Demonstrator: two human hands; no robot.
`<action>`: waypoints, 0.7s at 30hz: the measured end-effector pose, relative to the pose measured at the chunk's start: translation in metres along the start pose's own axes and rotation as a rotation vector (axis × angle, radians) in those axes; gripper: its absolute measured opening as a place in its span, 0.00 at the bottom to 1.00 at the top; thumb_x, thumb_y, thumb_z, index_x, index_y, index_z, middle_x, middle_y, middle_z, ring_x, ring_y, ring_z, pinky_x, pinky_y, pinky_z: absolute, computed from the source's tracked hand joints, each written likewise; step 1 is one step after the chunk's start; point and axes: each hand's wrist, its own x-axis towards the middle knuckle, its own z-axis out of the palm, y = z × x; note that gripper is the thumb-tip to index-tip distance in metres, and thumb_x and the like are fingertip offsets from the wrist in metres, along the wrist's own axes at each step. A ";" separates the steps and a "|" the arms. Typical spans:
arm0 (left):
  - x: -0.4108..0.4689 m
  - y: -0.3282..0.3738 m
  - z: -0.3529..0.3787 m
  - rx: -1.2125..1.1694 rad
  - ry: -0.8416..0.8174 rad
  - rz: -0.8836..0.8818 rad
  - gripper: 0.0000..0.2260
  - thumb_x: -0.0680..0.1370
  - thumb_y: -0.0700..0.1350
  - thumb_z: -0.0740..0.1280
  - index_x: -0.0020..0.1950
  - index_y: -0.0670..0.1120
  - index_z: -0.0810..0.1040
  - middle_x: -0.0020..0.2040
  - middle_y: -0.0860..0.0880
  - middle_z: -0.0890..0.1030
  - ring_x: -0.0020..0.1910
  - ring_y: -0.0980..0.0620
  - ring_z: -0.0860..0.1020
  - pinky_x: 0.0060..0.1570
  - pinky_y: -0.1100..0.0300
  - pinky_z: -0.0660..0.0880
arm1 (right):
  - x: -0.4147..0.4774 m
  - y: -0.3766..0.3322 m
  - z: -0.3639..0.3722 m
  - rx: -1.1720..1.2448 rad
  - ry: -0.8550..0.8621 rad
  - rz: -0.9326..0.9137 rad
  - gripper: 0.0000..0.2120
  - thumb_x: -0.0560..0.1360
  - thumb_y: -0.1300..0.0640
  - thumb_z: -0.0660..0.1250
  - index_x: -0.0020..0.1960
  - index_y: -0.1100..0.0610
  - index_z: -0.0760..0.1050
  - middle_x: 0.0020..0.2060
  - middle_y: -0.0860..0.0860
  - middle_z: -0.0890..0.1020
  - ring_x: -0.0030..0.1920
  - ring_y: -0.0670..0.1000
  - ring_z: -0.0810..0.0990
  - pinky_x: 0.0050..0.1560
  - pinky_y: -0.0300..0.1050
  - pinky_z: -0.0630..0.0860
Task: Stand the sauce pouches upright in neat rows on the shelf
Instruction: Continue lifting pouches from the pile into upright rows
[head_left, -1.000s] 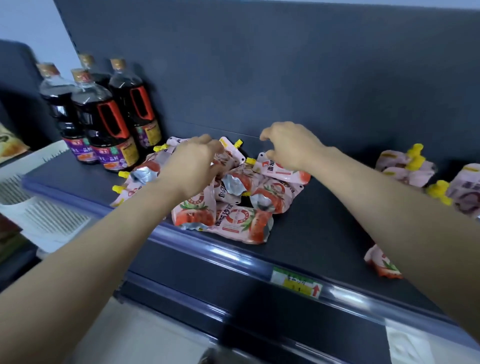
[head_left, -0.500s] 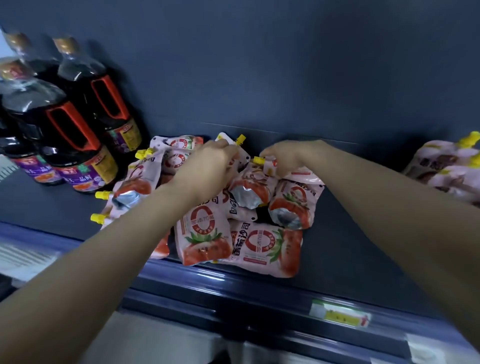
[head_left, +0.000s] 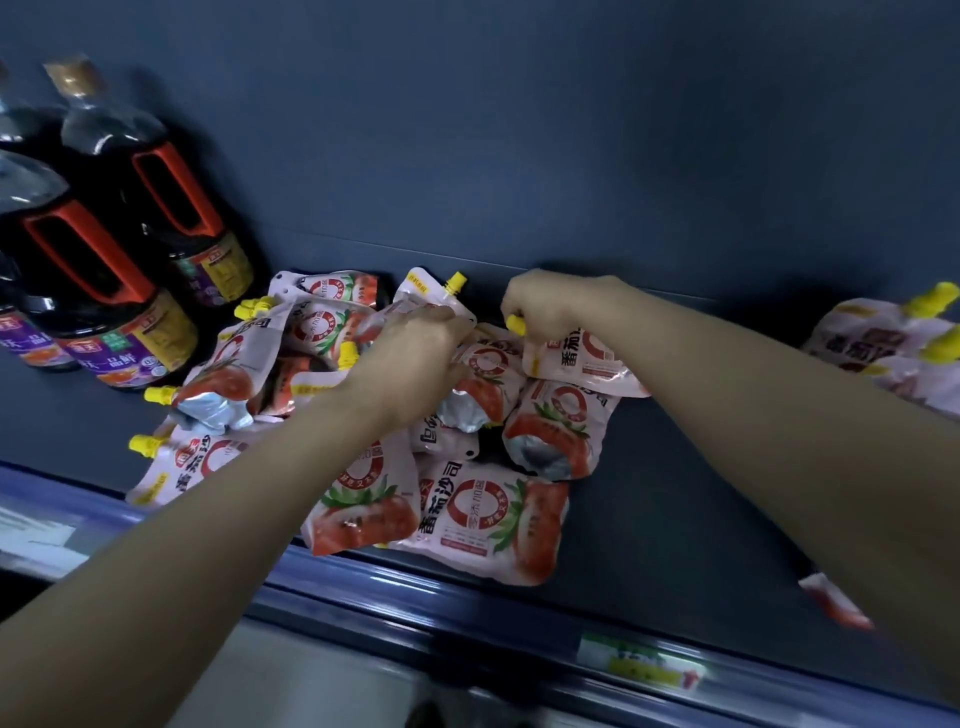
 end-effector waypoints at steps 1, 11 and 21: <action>0.005 0.004 0.002 -0.004 -0.016 0.006 0.10 0.75 0.43 0.64 0.54 0.41 0.76 0.51 0.42 0.77 0.53 0.41 0.74 0.54 0.50 0.70 | -0.006 0.004 -0.002 -0.011 0.045 -0.003 0.10 0.68 0.58 0.74 0.38 0.56 0.72 0.38 0.51 0.76 0.42 0.55 0.75 0.35 0.43 0.70; 0.079 0.046 0.042 -0.174 -0.272 0.004 0.18 0.75 0.47 0.65 0.64 0.45 0.73 0.62 0.44 0.76 0.59 0.43 0.75 0.58 0.51 0.73 | -0.084 0.067 -0.030 0.026 0.243 0.213 0.05 0.73 0.62 0.67 0.47 0.57 0.80 0.39 0.52 0.76 0.40 0.54 0.76 0.28 0.40 0.68; 0.125 0.056 0.080 -0.214 -0.542 -0.019 0.23 0.75 0.51 0.66 0.67 0.42 0.71 0.63 0.46 0.75 0.60 0.46 0.74 0.55 0.58 0.68 | -0.126 0.108 -0.011 0.192 0.340 0.417 0.06 0.73 0.58 0.68 0.49 0.54 0.80 0.44 0.52 0.78 0.43 0.54 0.77 0.43 0.44 0.74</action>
